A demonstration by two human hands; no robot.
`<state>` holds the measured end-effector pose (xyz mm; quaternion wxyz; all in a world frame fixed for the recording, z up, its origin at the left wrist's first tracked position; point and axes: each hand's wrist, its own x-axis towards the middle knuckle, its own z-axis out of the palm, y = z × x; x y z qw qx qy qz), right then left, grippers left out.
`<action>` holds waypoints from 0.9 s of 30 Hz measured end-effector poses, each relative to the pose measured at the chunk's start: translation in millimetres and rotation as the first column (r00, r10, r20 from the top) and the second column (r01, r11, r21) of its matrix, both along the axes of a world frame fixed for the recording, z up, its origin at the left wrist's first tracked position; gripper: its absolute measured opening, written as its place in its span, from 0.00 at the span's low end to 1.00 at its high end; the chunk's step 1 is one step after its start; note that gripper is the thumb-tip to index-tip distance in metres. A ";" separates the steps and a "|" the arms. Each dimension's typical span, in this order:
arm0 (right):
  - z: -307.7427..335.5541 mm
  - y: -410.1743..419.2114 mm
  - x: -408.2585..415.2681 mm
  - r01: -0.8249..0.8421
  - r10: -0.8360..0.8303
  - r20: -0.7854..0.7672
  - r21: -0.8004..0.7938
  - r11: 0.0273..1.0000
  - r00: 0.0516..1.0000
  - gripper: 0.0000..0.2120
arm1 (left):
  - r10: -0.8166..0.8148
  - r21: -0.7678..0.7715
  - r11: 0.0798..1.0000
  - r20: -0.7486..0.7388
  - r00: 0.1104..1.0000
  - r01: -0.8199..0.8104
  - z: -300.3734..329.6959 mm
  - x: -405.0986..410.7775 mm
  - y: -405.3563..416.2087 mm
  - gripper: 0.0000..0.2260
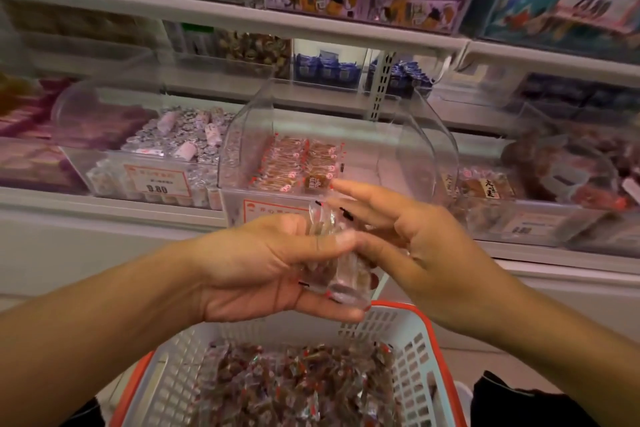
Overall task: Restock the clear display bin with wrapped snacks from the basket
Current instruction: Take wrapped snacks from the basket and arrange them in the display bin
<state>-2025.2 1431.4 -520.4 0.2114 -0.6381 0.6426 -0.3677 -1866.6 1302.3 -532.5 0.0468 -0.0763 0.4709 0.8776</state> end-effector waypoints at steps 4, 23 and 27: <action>-2.9 4.4 -2.9 -0.093 0.102 -0.090 0.103 0.990 0.991 0.31 | -0.049 -0.219 0.974 0.078 0.996 0.065 -1.1 0.9 3.8 0.12; 51.7 -31.5 -28.1 0.121 -0.129 0.293 0.048 0.992 0.947 0.16 | 0.607 -0.536 0.589 -0.199 0.769 -0.604 26.0 6.1 -30.2 0.07; 52.7 -80.5 -42.5 0.413 -0.412 -0.038 0.047 0.909 0.910 0.12 | 0.402 -0.826 -0.330 -0.561 0.724 -0.457 16.0 13.3 -50.7 0.07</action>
